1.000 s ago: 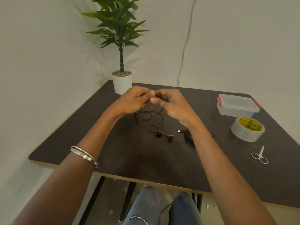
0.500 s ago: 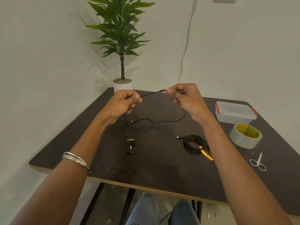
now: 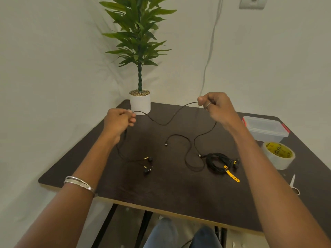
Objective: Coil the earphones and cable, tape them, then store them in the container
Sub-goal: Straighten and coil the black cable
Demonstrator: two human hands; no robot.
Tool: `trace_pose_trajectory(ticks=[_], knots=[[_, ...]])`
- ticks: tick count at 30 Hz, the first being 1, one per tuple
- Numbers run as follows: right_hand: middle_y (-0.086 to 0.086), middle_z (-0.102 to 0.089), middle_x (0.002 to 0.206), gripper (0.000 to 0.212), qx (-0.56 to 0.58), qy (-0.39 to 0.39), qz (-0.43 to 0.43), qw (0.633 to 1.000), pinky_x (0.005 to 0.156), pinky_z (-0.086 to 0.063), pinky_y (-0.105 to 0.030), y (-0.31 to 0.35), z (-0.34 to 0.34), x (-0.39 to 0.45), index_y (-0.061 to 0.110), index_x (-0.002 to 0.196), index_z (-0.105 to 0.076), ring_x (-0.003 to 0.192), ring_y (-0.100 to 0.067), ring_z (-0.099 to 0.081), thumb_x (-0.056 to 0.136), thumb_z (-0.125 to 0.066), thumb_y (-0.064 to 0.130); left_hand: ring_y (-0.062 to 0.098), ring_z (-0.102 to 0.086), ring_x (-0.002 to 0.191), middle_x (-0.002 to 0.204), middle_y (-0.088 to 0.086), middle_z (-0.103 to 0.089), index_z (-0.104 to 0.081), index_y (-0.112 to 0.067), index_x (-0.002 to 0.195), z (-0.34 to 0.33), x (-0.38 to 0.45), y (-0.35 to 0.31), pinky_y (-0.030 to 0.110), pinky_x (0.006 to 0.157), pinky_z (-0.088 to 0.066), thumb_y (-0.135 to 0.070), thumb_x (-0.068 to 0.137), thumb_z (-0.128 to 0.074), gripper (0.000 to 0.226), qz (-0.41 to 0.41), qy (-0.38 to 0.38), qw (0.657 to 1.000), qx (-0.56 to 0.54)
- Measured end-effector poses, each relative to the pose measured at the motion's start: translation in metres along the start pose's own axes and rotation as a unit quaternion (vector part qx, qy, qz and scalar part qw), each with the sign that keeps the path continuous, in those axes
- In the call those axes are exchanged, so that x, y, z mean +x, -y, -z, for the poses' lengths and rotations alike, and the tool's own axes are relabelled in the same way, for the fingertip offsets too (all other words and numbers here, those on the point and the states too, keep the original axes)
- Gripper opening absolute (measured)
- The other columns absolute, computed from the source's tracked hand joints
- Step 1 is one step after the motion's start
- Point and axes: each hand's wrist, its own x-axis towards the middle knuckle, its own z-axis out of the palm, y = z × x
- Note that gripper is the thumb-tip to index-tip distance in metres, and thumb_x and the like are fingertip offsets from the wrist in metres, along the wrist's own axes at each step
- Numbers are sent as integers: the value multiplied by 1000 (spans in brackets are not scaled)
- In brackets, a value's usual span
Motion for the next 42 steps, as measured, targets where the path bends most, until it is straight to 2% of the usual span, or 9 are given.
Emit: trace_pose_trajectory(ticks=[5, 8, 13, 18, 22, 28, 34, 38, 42], knots=[[7, -65, 110, 28, -205, 21, 1, 979, 100, -34, -37, 10, -14, 4, 18, 117, -62, 114, -18, -54, 95, -57, 34, 11, -44, 57, 67, 2, -55, -70, -6, 88, -2, -12, -13, 24, 50, -41, -17, 96, -54, 21, -30, 61, 998, 11], [2, -53, 139, 56, -127, 146, 41, 980, 113, -30, -43, 28, -35, -4, 19, 138, -48, 133, -18, -42, 89, -61, 44, 6, -38, 51, 63, 0, -51, -70, -10, 86, -9, -21, -27, 20, 45, -31, -20, 97, -54, 22, -59, 116, 991, -19], [-3, -73, 90, 14, 18, 201, 47, 978, 94, -50, -41, 35, -74, -18, 9, 94, -70, 90, -14, -66, 92, -63, 20, 8, -31, 45, 60, 0, -47, -67, -14, 84, -15, -31, -50, 20, 40, -22, -24, 98, -53, 22, -75, 180, 978, -73], [-8, -60, 71, 17, 273, 145, -44, 950, 73, -60, -40, 36, -51, -8, 3, 85, -61, 64, -20, -65, 97, -50, 6, 7, -40, 50, 66, 1, -60, -73, -10, 96, 4, -27, -39, 19, 40, -26, -22, 92, -60, 18, -71, 220, 972, -30], [-1, -54, 61, 19, 198, 25, -19, 980, 39, -37, -20, 48, -34, 3, 10, 83, -62, 44, -10, -44, 98, -49, 10, 10, -44, 53, 81, 5, -73, -75, -8, 96, 7, -26, -18, 18, 43, -32, -20, 85, -68, 18, -73, 233, 969, -23], [4, -56, 58, 17, 148, -123, 18, 981, 47, -31, -11, 52, -7, 20, 14, 84, -68, 42, 2, -44, 94, -54, 17, 10, -46, 55, 69, 8, -66, -76, -16, 90, 13, -13, 20, 25, 53, -36, -22, 92, -62, 16, -64, 176, 982, 11], [1, -66, 64, 16, 9, 8, 53, 999, 67, -46, -16, 55, -16, 12, 12, 91, -72, 67, -6, -60, 93, -60, 22, 10, -57, 101, 110, -1, -66, -67, -17, 109, 8, -5, 6, 32, 99, -42, -33, 97, -50, 26, -45, 149, 972, 174], [1, -66, 65, 17, -85, 101, 96, 987, 57, -39, -14, 68, -37, 8, 13, 82, -72, 59, -4, -55, 89, -66, 27, 5, -52, 122, 132, -4, -58, -50, -20, 137, -11, -20, -43, 23, 103, -38, -39, 95, -52, 46, -179, 207, 961, 49], [-4, -66, 64, 19, -163, 120, 111, 973, 53, -37, -17, 76, -45, 7, 10, 77, -71, 56, -4, -54, 90, -64, 21, 12, -66, 80, 100, 10, -71, -63, -8, 122, -25, -32, -67, 31, 83, -56, -23, 96, -53, 31, -221, 288, 932, 20]])
